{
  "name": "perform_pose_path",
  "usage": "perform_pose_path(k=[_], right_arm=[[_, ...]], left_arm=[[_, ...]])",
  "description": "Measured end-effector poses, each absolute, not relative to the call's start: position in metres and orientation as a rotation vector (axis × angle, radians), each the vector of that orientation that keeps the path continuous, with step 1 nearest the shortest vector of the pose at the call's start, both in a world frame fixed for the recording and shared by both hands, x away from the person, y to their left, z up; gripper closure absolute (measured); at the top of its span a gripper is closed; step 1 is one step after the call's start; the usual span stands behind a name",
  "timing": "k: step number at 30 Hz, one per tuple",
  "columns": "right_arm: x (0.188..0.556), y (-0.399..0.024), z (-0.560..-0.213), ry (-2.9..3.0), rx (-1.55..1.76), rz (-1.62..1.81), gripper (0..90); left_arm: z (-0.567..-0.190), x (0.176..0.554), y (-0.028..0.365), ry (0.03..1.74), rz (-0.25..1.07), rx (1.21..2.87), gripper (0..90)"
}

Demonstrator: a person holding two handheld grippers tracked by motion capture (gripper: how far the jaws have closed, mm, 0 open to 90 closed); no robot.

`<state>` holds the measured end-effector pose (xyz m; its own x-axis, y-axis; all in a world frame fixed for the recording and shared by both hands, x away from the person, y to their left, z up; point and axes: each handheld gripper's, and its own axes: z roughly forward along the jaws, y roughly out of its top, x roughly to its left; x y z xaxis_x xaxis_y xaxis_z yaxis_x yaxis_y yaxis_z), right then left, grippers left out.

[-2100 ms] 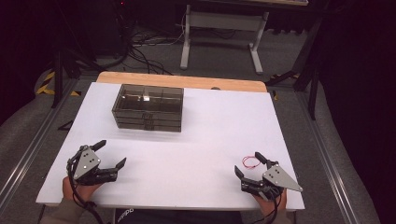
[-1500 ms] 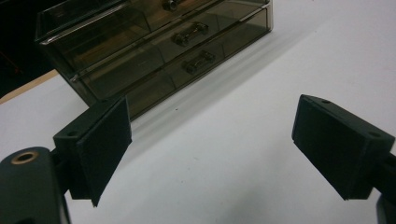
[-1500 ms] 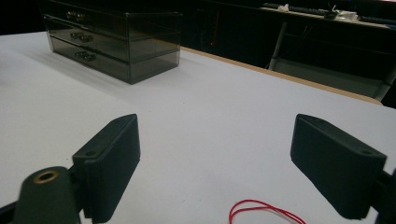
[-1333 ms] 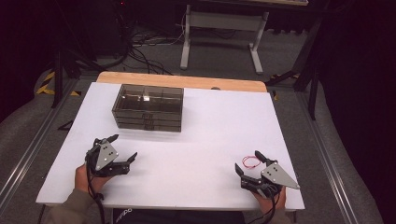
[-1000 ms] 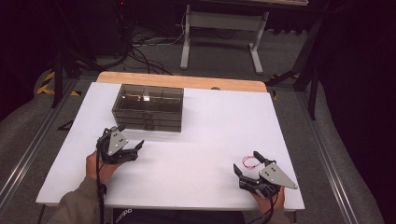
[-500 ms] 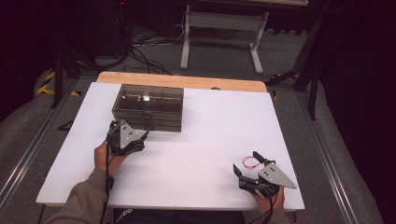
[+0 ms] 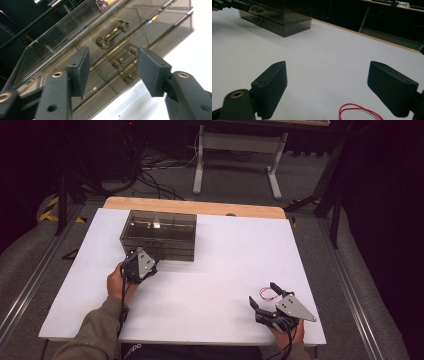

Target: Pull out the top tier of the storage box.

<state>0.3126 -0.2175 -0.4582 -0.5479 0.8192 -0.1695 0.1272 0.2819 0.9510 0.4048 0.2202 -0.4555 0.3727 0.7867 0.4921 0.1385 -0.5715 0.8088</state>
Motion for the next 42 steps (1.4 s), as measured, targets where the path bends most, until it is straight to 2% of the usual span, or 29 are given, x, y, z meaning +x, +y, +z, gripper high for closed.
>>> perform_pose_path(k=[4, 5, 8, 9, 18, 30, 42], right_arm=[[0.313, -0.218, -0.459, 1.876, 0.853, 1.306, 17.1], [0.313, -0.218, -0.459, 1.877, 0.852, 1.303, 17.3], [0.313, -0.217, -0.459, 1.88, 0.849, 1.301, 17.3], [0.313, -0.217, -0.459, 1.882, 0.846, 1.299, 17.3], [0.313, -0.216, -0.459, 1.894, 0.822, 1.299, 19.2], [0.313, -0.215, -0.46, 1.905, 0.795, 1.31, 20.2], [0.31, -0.215, -0.458, 1.898, 0.769, 1.313, 20.5]], left_arm=[[-0.456, 0.406, 0.22, 0.806, 1.27, 1.935, 53.9], [-0.457, 0.407, 0.219, 0.79, 1.306, 1.939, 61.1], [-0.457, 0.406, 0.218, 0.78, 1.344, 1.948, 68.2], [-0.457, 0.406, 0.217, 0.766, 1.394, 1.959, 68.2], [-0.464, 0.405, 0.207, 0.691, 1.541, 1.974, 78.0], [-0.467, 0.404, 0.206, 0.729, 1.532, 1.917, 79.7], [-0.466, 0.401, 0.205, 0.757, 1.519, 1.927, 80.0]])
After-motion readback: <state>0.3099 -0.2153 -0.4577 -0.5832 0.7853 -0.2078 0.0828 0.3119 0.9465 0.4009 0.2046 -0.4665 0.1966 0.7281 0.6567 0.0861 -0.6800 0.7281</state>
